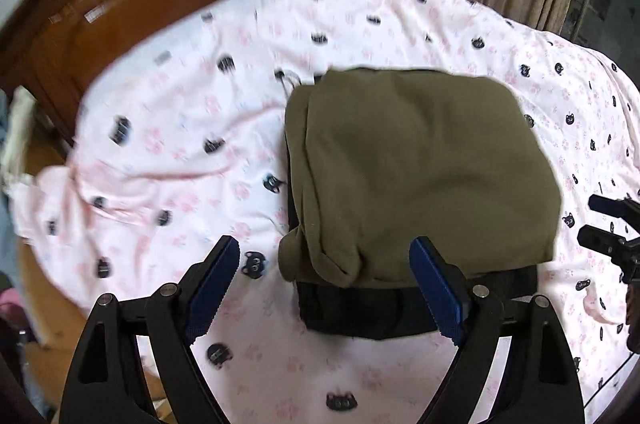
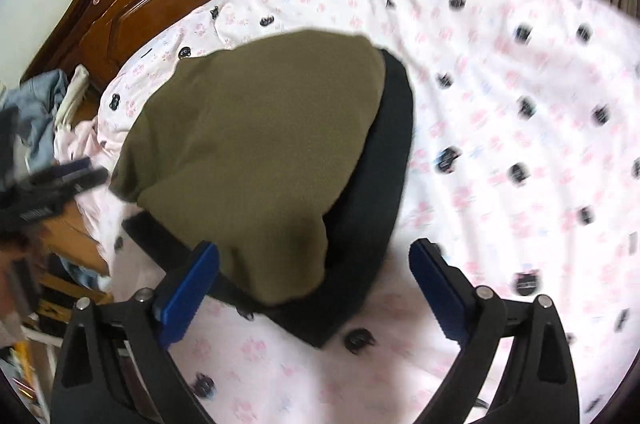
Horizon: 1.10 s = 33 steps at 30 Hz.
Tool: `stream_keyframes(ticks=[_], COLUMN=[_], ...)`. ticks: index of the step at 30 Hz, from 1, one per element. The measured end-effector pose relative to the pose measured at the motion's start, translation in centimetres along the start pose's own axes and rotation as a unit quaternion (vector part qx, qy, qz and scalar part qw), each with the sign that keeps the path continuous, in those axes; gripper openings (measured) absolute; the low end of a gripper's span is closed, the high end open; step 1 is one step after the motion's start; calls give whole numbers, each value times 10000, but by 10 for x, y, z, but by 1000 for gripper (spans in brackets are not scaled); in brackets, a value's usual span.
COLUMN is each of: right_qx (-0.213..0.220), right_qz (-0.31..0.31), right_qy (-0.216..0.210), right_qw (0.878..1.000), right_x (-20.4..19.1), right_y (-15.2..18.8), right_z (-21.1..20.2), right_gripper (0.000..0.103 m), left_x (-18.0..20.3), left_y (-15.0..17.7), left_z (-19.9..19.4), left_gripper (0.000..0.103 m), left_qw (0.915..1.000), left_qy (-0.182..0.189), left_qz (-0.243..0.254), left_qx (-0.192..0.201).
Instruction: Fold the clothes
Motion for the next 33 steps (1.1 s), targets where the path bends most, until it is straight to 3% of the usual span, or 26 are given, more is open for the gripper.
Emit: stream_keyframes(ticks=[7,12,17,19,24,33], right_qx=[127,261,233,244,320,464], right_qz=[-280,-337,-374,-389,-471,-663], right_qy=[358,549,500,467,419,294], right_qw=[9989,9976,9978,9979,9975,9963], right_x=[-38,-77,-121,-138,-172,-226], right_y=[9,15,24,28,37,57], right_z=[-80,-141,-196,-218,-277,-378], right_gripper=[99,103,103,103,103,103], left_x=[11,22,35,37,37,29], left_y=[-13,-8,-2,-1,2,28], left_z=[-83,-172,-235,-259,-326,-420], left_gripper=[84,85,86,95,95,102], left_qw=[9992,9979,9977,9975,9963,9919], left_qy=[-321,-428,-516,-576,-733,-1113], left_qz=[-246,-431,-425,-407,-227,-449], left_qx=[57,223,101,88,380,407])
Point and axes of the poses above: each gripper's, at about its wrist camera, not at the fingertips, and z roughly the way its jaws point, x to its right, y to its underside, the point moved 5 cm from there along z, roughly the way its jaws point, and after that the axes turned 13 degrees about -y, right-handed, at the moved point
